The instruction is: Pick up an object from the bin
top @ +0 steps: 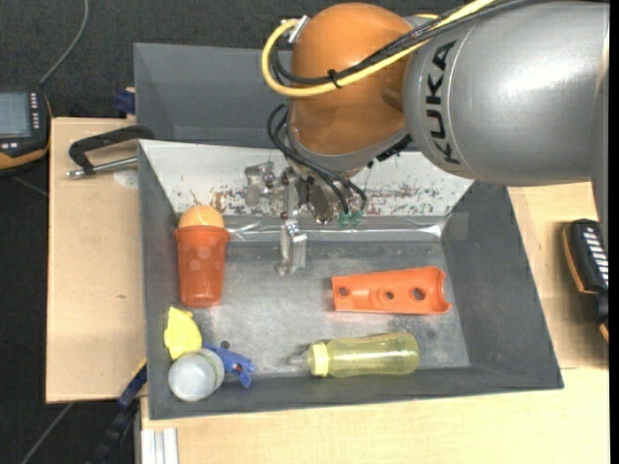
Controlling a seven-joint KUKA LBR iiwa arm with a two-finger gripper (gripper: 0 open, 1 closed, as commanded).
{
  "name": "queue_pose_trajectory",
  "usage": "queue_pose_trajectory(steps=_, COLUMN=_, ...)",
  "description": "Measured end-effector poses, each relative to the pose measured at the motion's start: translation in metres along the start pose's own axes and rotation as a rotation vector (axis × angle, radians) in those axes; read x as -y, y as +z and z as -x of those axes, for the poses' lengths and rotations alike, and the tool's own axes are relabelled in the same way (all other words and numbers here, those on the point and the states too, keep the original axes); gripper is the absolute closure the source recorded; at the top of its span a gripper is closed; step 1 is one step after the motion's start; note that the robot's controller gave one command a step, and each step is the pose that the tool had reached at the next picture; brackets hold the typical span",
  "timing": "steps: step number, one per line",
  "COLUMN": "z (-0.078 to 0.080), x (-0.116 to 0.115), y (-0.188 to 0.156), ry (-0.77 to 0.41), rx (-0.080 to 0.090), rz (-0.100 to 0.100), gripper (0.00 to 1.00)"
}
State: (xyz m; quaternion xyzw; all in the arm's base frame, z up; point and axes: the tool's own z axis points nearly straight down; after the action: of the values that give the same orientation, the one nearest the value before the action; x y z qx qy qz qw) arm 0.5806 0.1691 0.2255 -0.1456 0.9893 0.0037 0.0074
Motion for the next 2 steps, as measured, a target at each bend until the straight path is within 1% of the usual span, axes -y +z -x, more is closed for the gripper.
queue_pose_trajectory(steps=1, z=0.004, x=0.031, y=0.031, ry=-0.064, rx=-0.008, rz=-0.004, gripper=0.0)
queue_pose_trajectory(steps=2, z=0.001, x=0.027, y=0.043, ry=-0.196, rx=-0.003, rz=0.001, gripper=0.0)
